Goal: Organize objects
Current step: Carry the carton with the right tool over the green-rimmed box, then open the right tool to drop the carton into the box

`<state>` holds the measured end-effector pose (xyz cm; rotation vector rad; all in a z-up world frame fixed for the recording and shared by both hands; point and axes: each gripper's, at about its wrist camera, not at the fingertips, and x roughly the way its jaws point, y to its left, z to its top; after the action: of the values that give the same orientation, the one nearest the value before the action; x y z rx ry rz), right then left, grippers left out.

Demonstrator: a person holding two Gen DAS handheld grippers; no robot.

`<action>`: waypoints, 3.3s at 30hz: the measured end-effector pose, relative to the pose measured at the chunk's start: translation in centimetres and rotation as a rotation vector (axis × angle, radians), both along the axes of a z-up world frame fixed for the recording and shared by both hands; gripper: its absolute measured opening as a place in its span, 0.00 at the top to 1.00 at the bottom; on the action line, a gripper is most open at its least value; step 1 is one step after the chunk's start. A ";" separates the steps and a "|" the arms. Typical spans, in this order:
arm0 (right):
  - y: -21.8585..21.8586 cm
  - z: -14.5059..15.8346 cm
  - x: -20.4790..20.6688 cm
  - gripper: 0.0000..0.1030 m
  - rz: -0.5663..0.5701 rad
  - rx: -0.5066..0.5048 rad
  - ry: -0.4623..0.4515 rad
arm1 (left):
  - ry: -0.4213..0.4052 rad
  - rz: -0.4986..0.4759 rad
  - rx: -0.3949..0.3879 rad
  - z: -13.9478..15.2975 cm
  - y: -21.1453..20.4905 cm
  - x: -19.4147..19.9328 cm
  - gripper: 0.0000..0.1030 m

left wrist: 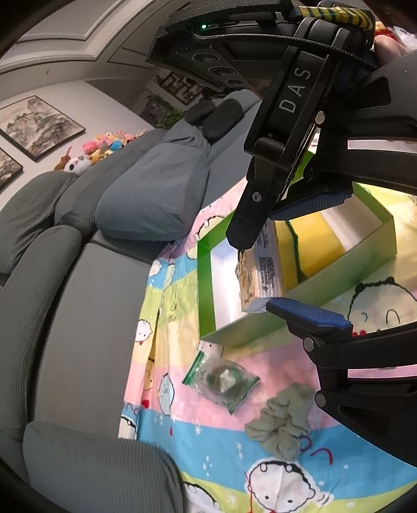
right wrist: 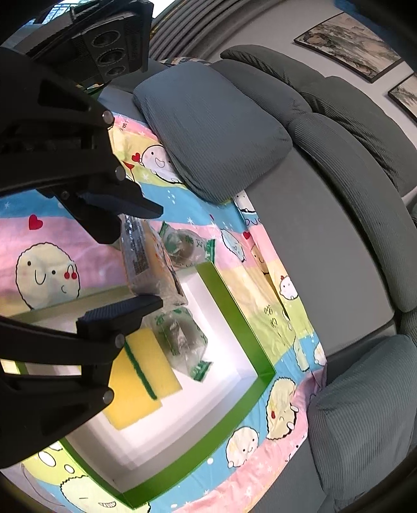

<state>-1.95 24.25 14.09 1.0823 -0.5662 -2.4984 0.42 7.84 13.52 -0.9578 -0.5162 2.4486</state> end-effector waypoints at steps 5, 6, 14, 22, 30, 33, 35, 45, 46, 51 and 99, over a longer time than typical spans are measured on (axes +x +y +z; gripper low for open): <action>1.0 -0.2 0.0 0.52 -0.018 0.009 -0.009 | -0.005 -0.022 0.002 -0.2 1.0 -0.2 0.50; 1.3 -0.2 0.0 0.52 -0.023 0.011 -0.009 | -0.004 -0.026 0.002 -0.2 1.3 -0.2 0.50; 3.3 -0.2 0.3 0.51 -0.060 0.017 -0.012 | -0.009 -0.067 0.019 -0.4 3.4 -0.6 0.50; 5.4 -0.5 0.3 0.51 -0.100 0.023 -0.022 | -0.021 -0.099 0.041 -0.9 5.4 -0.8 0.50; 7.4 -1.1 0.1 0.50 -0.134 0.032 -0.050 | -0.049 -0.127 0.059 -1.7 7.2 -1.2 0.50; 8.0 -1.4 0.2 0.50 -0.148 0.035 -0.060 | -0.062 -0.133 0.072 -2.1 7.8 -1.2 0.50; 8.4 -1.6 0.1 0.49 -0.158 0.037 -0.070 | -0.074 -0.143 0.081 -2.3 8.2 -1.4 0.50; 9.7 -2.7 -0.2 0.49 -0.191 0.065 -0.110 | -0.116 -0.179 0.102 -3.3 9.5 -1.5 0.50; 9.8 -2.6 -0.2 0.49 -0.196 0.068 -0.110 | -0.118 -0.187 0.106 -3.4 9.7 -1.4 0.50; 10.4 -2.7 -0.1 0.48 -0.215 0.076 -0.113 | -0.126 -0.201 0.118 -3.6 10.2 -1.3 0.50; 3.8 0.5 0.5 0.37 -0.130 0.070 0.026 | -0.121 -0.003 0.039 -1.3 0.3 -0.3 0.45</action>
<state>-1.40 28.06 14.59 1.0684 -0.5621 -2.6586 0.14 8.11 12.18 -1.0940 -0.6005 2.3790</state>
